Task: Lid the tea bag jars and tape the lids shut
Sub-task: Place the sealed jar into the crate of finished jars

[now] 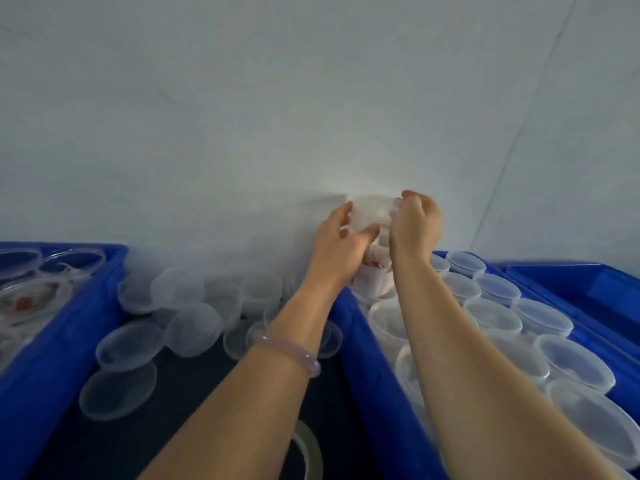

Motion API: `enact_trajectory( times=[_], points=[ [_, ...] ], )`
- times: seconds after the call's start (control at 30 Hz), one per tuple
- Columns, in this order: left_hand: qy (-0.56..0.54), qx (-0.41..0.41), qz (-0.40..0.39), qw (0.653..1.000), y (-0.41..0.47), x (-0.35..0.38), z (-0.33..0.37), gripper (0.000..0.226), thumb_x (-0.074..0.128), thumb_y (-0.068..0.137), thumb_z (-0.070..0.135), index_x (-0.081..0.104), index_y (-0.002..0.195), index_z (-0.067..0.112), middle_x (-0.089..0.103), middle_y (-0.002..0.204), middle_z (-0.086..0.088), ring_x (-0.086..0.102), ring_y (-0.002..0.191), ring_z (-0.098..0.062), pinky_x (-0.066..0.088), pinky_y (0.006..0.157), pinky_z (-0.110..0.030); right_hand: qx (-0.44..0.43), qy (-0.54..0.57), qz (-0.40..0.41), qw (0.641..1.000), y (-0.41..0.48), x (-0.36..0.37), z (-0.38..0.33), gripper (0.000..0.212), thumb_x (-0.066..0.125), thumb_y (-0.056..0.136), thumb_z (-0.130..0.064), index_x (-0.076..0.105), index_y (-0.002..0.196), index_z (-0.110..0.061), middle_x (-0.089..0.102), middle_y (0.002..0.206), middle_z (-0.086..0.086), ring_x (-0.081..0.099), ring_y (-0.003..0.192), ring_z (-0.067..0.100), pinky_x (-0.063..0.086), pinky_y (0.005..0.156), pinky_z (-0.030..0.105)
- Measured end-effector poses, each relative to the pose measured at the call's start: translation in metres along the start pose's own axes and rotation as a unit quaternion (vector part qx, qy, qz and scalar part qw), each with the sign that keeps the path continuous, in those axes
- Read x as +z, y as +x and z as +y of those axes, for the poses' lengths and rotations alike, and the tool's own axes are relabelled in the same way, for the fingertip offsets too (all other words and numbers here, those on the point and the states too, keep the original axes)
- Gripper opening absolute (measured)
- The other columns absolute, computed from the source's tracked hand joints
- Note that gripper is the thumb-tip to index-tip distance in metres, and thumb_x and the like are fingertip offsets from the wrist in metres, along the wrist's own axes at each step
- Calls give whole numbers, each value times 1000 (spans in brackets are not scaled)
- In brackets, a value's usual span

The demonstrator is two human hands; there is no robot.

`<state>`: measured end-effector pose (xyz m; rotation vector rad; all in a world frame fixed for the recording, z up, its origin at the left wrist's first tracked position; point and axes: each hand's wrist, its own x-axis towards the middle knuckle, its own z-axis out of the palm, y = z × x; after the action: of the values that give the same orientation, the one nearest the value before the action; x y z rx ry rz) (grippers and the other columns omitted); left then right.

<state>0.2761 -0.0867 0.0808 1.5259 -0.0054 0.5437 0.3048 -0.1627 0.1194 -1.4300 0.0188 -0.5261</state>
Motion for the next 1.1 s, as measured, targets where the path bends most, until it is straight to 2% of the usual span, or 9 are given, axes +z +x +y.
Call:
enact_trajectory(
  times=[0.07, 0.17, 0.3, 0.5, 0.57, 0.7, 0.8, 0.97, 1.1],
  points=[
    [3, -13, -3, 1000, 16, 9, -18, 48, 65, 87, 13, 53, 133, 17, 59, 128, -2, 55, 118, -20, 48, 99, -38, 2, -22, -4, 1000, 20, 2, 18, 25, 40, 90, -10, 63, 100, -16, 64, 95, 1, 57, 84, 13, 41, 67, 21],
    [1, -11, -15, 1000, 30, 18, -35, 46, 66, 83, 5, 56, 113, 39, 59, 100, 31, 57, 97, 8, 50, 81, -14, 14, -38, 3, 999, 43, 7, 38, 22, 41, 89, -9, 61, 94, -16, 59, 87, -5, 53, 76, 6, 35, 59, 16],
    [7, -4, -27, 1000, 44, 28, -53, 49, 63, 76, -6, 55, 96, 38, 63, 94, 19, 63, 89, 1, 52, 72, -20, 35, -45, 12, 998, 59, 13, 57, 22, 41, 90, -11, 63, 92, -16, 57, 81, -9, 52, 84, 14, 38, 75, 25],
    [12, -11, -31, 999, 41, 32, -57, 66, 64, 82, 0, 40, 140, 20, 51, 135, 6, 49, 123, -11, 48, 94, -20, 7, -9, -5, 1000, 59, 7, 67, 19, 43, 98, -31, 58, 88, -23, 57, 82, -13, 52, 83, 11, 39, 69, 24],
    [21, -22, -24, 999, 36, 27, -50, 71, 62, 85, 4, 31, 147, 23, 39, 146, 5, 39, 130, -8, 41, 99, -18, -12, -27, -10, 1000, 55, 5, 64, 22, 45, 97, -39, 60, 94, -24, 62, 98, -8, 53, 99, 14, 42, 83, 29],
    [47, 9, 21, 999, 16, -9, -15, 68, 55, 87, 0, 34, 145, 28, 39, 147, 2, 38, 132, -8, 36, 97, -17, -212, -181, 32, 960, 22, 13, 41, 22, 53, 95, -26, 67, 108, -16, 58, 124, 2, 40, 124, 23, 31, 102, 33],
    [72, 28, 65, 995, -5, -64, 20, 64, 49, 86, -5, 39, 142, 26, 44, 143, -4, 46, 128, -16, 42, 101, -30, -284, -163, -91, 941, -34, 50, 20, 18, 54, 93, -16, 69, 102, -11, 64, 109, 5, 50, 110, 25, 39, 91, 30],
    [142, 10, 163, 976, -60, -189, 60, 59, 36, 80, -11, 52, 131, 14, 59, 126, -10, 57, 116, -22, 46, 101, -42, -118, -27, -346, 930, -164, 119, -2, 14, 54, 93, -15, 67, 94, -18, 67, 84, -8, 62, 81, 6, 49, 73, 22],
    [255, -59, 245, 933, -116, -276, 57, 55, 38, 82, -5, 51, 131, 15, 58, 129, -6, 54, 118, -18, 44, 101, -33, -80, -24, -479, 874, -255, 159, 2, 16, 55, 91, -11, 69, 89, -19, 68, 81, -4, 60, 72, 6, 46, 63, 12]
  ],
)
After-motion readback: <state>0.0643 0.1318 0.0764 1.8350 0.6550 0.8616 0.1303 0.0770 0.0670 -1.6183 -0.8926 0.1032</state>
